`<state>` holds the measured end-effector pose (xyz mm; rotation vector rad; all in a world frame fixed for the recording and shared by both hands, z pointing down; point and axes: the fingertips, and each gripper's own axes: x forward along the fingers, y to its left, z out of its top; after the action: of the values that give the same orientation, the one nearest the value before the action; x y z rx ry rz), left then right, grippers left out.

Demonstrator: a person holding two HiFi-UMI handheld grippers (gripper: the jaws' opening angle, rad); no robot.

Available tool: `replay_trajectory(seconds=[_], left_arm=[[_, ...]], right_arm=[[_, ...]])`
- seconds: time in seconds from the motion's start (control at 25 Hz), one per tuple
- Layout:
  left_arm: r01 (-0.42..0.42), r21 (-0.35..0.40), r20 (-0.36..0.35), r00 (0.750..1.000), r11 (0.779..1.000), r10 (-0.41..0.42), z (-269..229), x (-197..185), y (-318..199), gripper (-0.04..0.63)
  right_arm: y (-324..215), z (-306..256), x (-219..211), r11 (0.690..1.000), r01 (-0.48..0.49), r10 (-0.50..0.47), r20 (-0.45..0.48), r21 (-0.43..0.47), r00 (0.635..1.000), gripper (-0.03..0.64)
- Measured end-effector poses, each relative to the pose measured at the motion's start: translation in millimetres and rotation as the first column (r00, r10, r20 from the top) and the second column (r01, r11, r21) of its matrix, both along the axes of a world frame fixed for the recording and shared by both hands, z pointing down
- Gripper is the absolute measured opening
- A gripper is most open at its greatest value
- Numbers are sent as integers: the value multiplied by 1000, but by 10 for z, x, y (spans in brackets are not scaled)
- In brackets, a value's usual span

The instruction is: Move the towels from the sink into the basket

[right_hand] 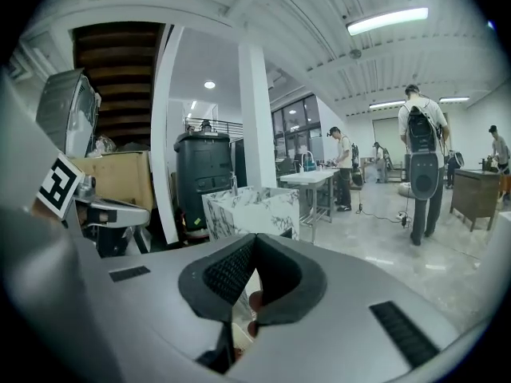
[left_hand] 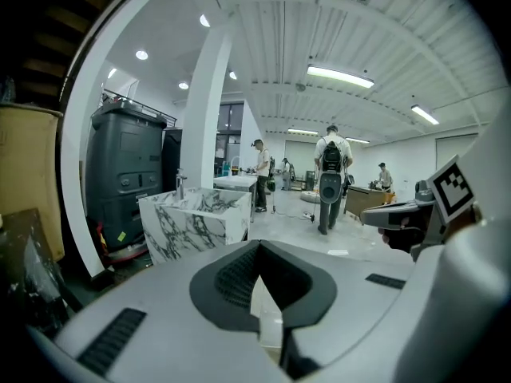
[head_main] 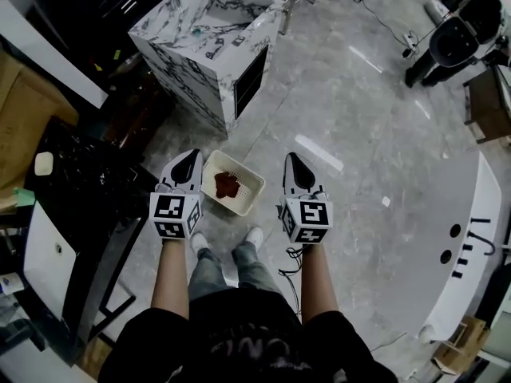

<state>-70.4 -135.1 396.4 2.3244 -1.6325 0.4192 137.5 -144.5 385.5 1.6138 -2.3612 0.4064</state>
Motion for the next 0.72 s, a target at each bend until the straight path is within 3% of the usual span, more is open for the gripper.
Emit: replay_trajectory(seconds=[0.72], left_arm=[[124,180,1,992,976,-127,-1260,-499,177,14]], right_arm=[[-44,-1086,-444,980,115,-122,35,160,992,14]])
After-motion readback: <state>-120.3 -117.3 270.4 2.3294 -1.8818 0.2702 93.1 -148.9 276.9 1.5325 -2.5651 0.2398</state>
